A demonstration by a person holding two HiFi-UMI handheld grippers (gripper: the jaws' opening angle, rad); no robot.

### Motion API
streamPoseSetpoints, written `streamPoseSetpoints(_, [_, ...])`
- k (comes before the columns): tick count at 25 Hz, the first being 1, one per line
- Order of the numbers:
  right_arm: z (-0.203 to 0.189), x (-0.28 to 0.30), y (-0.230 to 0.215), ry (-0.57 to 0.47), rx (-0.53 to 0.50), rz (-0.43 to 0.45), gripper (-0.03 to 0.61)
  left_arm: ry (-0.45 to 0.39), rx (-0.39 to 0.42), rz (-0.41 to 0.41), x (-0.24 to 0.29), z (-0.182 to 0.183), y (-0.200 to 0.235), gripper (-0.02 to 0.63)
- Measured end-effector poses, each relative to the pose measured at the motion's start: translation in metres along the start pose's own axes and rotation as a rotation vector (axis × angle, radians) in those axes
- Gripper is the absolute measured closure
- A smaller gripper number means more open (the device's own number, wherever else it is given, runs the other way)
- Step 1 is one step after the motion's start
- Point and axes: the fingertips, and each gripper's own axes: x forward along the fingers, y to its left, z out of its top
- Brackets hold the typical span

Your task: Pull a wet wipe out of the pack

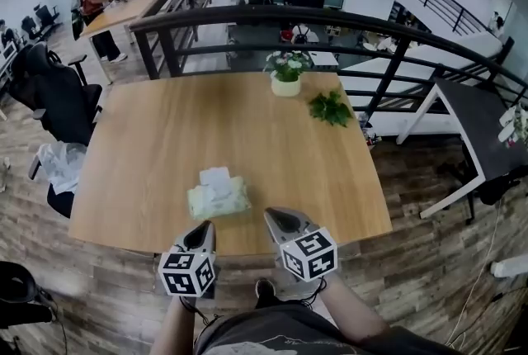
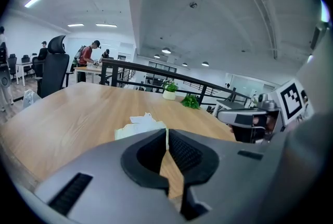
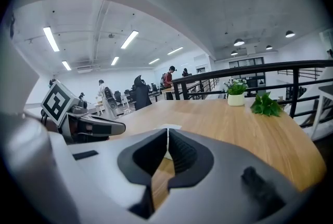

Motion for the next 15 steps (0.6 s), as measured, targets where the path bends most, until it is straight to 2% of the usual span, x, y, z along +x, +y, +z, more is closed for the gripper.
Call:
streamPoseSetpoints(9, [0.004,0.033,-0.02,0.033,-0.008,0.096,0.554,0.023,-0.046,0.073,0.031,0.01,0.008,0.588])
streamPoseSetpoints(15, [0.003,0.049,-0.025,0.056,0.002,0.131,0.554,0.055,-0.036,0.098,0.047,0.011,0.01,0.588])
